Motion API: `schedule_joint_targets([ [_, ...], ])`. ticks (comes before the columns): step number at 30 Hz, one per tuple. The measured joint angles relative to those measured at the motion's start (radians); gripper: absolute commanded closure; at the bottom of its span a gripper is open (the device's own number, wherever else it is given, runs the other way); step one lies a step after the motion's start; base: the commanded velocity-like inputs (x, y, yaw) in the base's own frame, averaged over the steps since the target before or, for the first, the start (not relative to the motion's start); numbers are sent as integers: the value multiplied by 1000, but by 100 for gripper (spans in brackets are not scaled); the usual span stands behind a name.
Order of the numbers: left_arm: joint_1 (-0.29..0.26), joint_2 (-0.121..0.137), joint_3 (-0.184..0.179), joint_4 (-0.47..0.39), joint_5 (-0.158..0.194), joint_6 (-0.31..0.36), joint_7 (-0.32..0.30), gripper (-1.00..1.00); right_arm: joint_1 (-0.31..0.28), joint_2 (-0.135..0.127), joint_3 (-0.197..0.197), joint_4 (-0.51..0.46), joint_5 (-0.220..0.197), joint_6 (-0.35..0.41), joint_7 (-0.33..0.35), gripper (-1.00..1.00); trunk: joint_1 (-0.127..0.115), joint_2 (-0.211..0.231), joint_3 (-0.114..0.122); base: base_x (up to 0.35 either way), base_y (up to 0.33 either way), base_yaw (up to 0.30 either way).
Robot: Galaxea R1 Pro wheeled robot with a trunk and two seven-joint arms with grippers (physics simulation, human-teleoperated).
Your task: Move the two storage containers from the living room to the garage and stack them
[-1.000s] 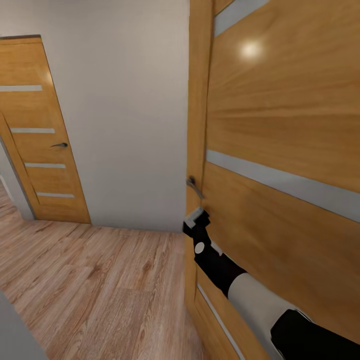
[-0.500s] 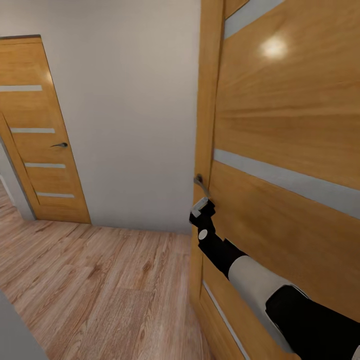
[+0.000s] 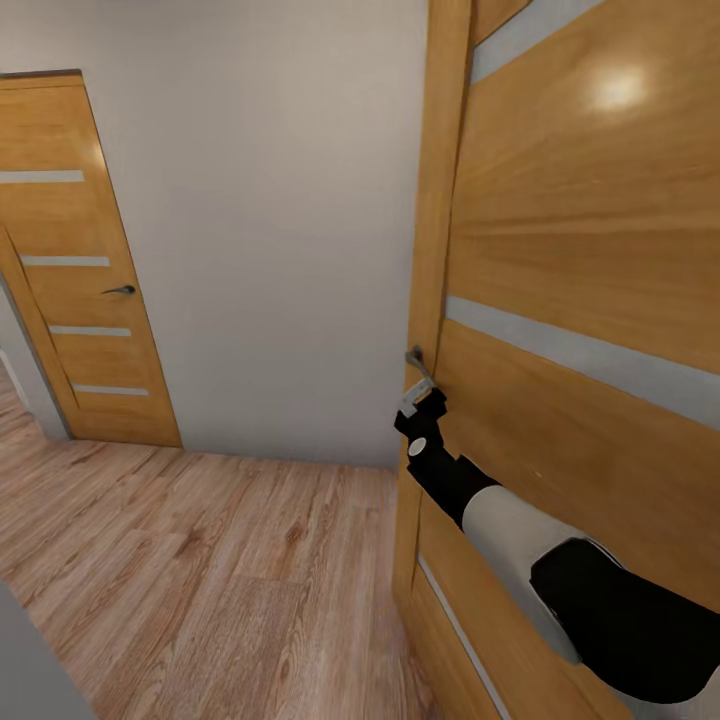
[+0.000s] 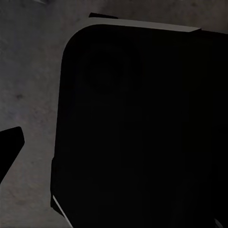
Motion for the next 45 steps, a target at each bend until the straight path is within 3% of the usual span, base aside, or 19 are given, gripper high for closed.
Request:
schedule_joint_targets([
  [9, 0, 0, 0, 0, 0, 0, 0, -100, -12, -43, 6, 27, -5, -5, 3, -100, 0, 0, 0, 0, 0, 0],
  [19, 0, 0, 0, 0, 0, -1, 0, -100, -13, -149, -3, 29, -3, -5, 1, -100, 0, 0, 0, 0, 0, 0],
  [30, 0, 0, 0, 0, 0, -1, 0, -100, -13, -179, 3, 30, -1, -2, 1, -100, 0, 0, 0, 0, 0, 0],
  [35, 0, 0, 0, 0, 0, -1, 0, -100, -13, -207, -1, 31, -3, -2, 0, -100, 0, 0, 0, 0, 0, 0],
  [45, 0, 0, 0, 0, 0, -1, 0, -100, -13, -226, 0, 31, -1, -5, 3, -100, 0, 0, 0, 0, 0, 0],
])
